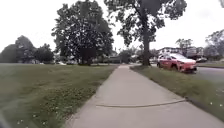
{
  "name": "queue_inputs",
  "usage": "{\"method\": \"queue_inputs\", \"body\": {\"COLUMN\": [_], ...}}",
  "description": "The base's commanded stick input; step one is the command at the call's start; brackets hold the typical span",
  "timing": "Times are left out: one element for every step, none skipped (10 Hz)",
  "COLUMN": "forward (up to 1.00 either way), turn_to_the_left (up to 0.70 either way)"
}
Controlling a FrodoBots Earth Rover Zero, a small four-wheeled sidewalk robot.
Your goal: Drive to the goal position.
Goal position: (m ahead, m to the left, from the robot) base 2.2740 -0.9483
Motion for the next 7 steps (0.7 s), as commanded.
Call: {"method": "queue_inputs", "body": {"forward": [0.70, 0.70, 0.70, 0.70, 0.70, 0.70, 0.70], "turn_to_the_left": [0.00, 0.00, 0.00, 0.00, 0.00, 0.00, -0.25]}}
